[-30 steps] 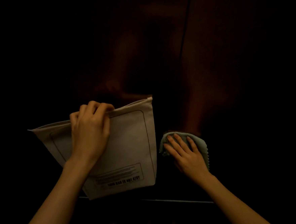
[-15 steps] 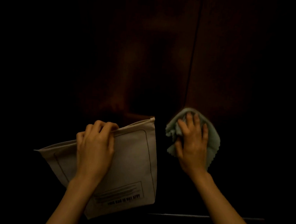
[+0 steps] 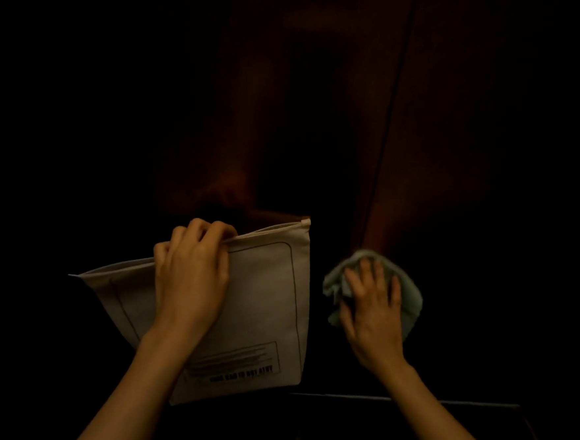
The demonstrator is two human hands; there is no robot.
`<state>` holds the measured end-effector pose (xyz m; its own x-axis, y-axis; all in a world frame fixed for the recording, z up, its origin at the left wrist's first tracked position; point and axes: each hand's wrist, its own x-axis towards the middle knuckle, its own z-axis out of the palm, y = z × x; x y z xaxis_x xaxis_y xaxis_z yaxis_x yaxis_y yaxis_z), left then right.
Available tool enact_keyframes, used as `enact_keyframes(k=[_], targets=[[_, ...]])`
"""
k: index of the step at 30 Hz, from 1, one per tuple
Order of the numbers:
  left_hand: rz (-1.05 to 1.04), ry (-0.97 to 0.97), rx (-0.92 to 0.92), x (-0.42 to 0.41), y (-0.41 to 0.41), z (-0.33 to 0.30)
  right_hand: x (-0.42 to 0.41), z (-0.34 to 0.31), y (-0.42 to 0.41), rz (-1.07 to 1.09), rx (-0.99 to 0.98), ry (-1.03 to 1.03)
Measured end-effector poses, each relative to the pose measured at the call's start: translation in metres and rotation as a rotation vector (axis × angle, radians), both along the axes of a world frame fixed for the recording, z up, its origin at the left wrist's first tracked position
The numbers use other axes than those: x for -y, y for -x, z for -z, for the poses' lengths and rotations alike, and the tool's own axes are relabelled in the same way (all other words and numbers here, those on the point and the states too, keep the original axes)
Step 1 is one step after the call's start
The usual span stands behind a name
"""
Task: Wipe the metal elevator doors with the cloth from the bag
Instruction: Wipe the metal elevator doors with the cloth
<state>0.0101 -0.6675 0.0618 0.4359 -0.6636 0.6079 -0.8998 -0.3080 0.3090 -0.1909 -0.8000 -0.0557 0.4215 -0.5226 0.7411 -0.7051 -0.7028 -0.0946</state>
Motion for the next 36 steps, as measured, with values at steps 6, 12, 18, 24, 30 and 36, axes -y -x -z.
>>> enact_keyframes(k=[6,12,18,24,30,36], targets=[[0.008,-0.009,-0.021,-0.001,0.002,0.002,0.014,-0.107,-0.014,-0.024,0.254,0.127],[-0.014,-0.018,-0.029,-0.005,-0.001,0.006,0.019,-0.064,-0.012,-0.02,0.158,0.166],[-0.012,-0.062,-0.036,-0.006,0.001,0.017,0.017,0.032,0.012,0.011,-0.144,0.121],[-0.016,-0.048,-0.045,-0.004,0.0,0.017,-0.002,0.094,0.034,0.017,-0.413,-0.078],[-0.018,-0.066,-0.055,-0.006,0.0,0.019,-0.029,0.15,0.054,0.031,-0.683,-0.319],[-0.026,-0.086,-0.062,-0.005,0.001,0.021,-0.028,0.17,0.057,0.061,-0.886,-0.459]])
